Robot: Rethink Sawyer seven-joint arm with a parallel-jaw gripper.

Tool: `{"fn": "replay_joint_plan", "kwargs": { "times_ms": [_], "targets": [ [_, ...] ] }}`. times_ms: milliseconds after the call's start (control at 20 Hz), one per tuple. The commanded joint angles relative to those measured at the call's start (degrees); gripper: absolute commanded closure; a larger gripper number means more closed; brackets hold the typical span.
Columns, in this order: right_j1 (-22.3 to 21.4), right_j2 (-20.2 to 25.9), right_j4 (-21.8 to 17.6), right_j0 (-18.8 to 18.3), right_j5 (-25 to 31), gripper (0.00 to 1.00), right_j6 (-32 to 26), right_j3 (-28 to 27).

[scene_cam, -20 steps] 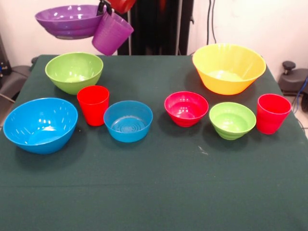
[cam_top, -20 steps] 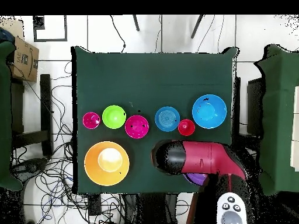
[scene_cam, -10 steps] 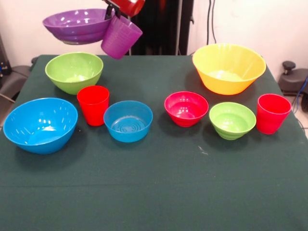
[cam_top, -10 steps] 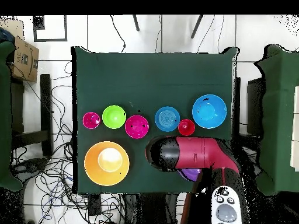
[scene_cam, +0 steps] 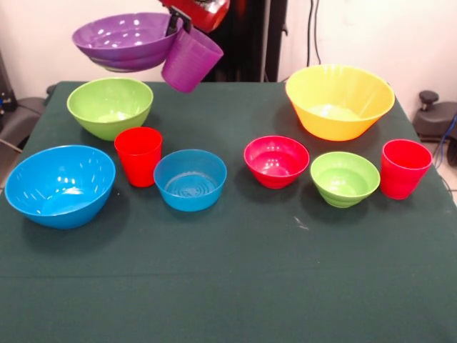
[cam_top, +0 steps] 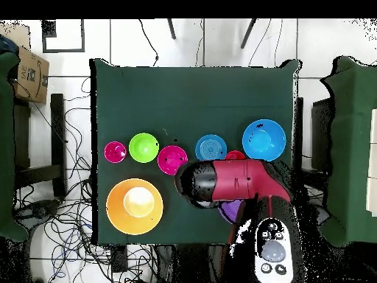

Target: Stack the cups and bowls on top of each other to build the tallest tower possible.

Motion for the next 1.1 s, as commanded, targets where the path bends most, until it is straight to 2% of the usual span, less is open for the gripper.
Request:
{"fn": "replay_joint_plan", "kwargs": {
  "times_ms": [50, 250, 700, 1100],
  "targets": [
    [1.8, 6.1, 2.1, 0.9, 8.5, 1.0, -5.0, -6.2],
    [2.5, 6.8, 2.8, 1.0, 9.7, 1.0, -4.1, -7.7],
    [4.3, 6.8, 2.9, 4.1, 15.7, 1.0, -1.1, -13.5],
    [5.6, 6.6, 3.3, 5.7, 17.2, 1.0, -0.7, -16.1]
  ]
}}
